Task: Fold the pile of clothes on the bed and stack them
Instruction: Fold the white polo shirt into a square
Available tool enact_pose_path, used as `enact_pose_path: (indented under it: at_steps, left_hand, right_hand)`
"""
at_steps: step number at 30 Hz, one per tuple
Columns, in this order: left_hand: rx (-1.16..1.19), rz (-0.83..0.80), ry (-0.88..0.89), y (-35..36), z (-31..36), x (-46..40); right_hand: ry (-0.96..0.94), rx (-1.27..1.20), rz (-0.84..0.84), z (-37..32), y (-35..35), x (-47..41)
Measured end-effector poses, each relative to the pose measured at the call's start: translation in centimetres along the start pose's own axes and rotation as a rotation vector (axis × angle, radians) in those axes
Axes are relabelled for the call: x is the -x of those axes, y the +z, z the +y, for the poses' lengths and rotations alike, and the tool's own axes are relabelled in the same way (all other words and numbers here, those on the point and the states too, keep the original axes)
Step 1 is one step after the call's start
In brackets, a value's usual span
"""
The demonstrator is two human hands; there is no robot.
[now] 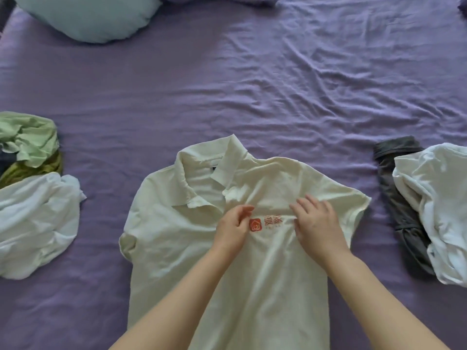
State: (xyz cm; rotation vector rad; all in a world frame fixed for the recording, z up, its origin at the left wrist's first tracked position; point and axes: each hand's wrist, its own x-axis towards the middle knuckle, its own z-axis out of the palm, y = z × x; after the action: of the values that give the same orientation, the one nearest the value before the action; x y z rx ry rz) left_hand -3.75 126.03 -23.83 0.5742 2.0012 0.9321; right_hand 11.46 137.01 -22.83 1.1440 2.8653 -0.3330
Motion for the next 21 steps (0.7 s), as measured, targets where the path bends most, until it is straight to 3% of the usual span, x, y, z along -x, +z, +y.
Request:
enact_pose_path:
  at_steps: [3, 7, 10, 12, 16, 21]
  left_hand:
    - [-0.048, 0.06, 0.042, -3.5, -1.6, 0.3]
    - [-0.145, 0.146, 0.12, -8.2, -3.0, 0.9]
    - [-0.37, 0.479, 0.142, -13.1, -5.0, 1.3]
    - [-0.412, 0.632, -0.024, -16.7, -6.9, 1.2]
    - [0.083, 0.48, -0.497, -21.9, -9.8, 0.4]
    - [0.26, 0.113, -0.576, -23.7, -9.8, 0.8]
  right_hand:
    - [-0.152, -0.136, -0.013, -5.4, 1.0, -0.8]
    - [-0.217, -0.176, 0.041, -12.2, 2.5, -1.7]
    - [-0.251, -0.176, 0.03, -17.0, 3.2, -2.1]
    - [-0.276, -0.203, 0.017, -19.9, 3.5, -2.7]
    - [-0.355, -0.287, -0.036, -24.9, 4.3, -4.8]
    - [-0.382, -0.242, -0.28, -28.0, 5.4, -9.7]
